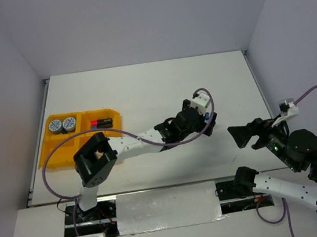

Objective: Sort the stationery into containers
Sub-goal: Pick up the stationery from the center of the board.

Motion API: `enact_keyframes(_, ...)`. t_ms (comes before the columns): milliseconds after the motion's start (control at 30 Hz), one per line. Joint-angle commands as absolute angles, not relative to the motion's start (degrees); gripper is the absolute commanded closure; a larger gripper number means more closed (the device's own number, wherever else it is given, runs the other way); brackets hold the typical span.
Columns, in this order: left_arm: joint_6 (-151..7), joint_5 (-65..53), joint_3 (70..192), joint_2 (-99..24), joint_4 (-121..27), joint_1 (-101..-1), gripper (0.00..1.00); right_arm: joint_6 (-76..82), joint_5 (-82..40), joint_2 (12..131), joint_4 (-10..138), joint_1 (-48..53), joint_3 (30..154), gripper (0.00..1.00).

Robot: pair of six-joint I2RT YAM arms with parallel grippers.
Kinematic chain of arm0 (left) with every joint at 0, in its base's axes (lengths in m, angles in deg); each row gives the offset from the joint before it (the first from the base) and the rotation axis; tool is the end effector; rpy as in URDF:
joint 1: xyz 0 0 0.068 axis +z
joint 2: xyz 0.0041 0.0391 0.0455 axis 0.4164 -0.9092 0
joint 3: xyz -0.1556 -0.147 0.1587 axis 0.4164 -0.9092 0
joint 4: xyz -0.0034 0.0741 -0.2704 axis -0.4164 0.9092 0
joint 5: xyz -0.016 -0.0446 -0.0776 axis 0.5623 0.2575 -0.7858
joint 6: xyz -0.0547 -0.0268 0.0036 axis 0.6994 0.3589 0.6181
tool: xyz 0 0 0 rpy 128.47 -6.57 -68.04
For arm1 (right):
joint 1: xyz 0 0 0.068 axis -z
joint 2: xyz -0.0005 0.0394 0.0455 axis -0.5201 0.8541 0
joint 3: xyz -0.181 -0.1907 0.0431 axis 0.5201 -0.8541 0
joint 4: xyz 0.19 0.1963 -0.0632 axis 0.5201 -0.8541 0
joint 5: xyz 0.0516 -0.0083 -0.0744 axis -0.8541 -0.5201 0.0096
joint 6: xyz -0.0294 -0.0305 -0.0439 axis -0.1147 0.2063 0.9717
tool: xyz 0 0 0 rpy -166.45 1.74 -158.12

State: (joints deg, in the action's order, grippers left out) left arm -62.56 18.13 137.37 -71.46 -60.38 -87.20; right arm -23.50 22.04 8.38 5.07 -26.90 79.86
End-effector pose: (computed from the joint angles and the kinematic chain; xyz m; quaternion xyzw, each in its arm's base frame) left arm 0.2311 -0.4184 0.2396 0.2028 0.7663 -0.3146 0.5222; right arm 0.0367 0.0089 0.3968 0.0218 0.7732 0.2511 0.5819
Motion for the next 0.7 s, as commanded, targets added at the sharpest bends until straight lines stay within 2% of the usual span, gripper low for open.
enact_keyframes(0, -65.54, 20.9, 144.14, -75.56, -66.63, -87.63, 0.01, -24.55, 22.22, 5.58, 1.52, -27.02, 79.75, 0.0)
enact_keyframes(233, -66.86, 24.67, 151.28, -83.57, -64.26, -87.71, 0.02, -23.58, 19.49, 2.4, 2.05, -26.93, 78.95, 0.0)
enact_keyframes(400, -66.68, 25.3, 150.94, -85.6, -64.42, -87.63, 0.15, -22.53, 19.32, 2.93, 1.25, -27.02, 79.92, 0.0)
enact_keyframes(533, -66.15, 25.12, 148.3, -85.52, -65.83, -87.63, 0.21, -21.65, 19.05, 2.31, 2.31, -27.02, 79.75, 0.0)
enact_keyframes(633, -66.42, 25.12, 148.12, -86.48, -66.01, -87.63, 0.35, -21.03, 18.79, 2.14, 3.01, -27.02, 79.75, 0.0)
enact_keyframes(667, -66.59, 24.51, 148.12, -86.92, -66.18, -87.45, 0.49, -20.77, 18.53, 2.14, 3.1, -27.02, 79.66, 0.0)
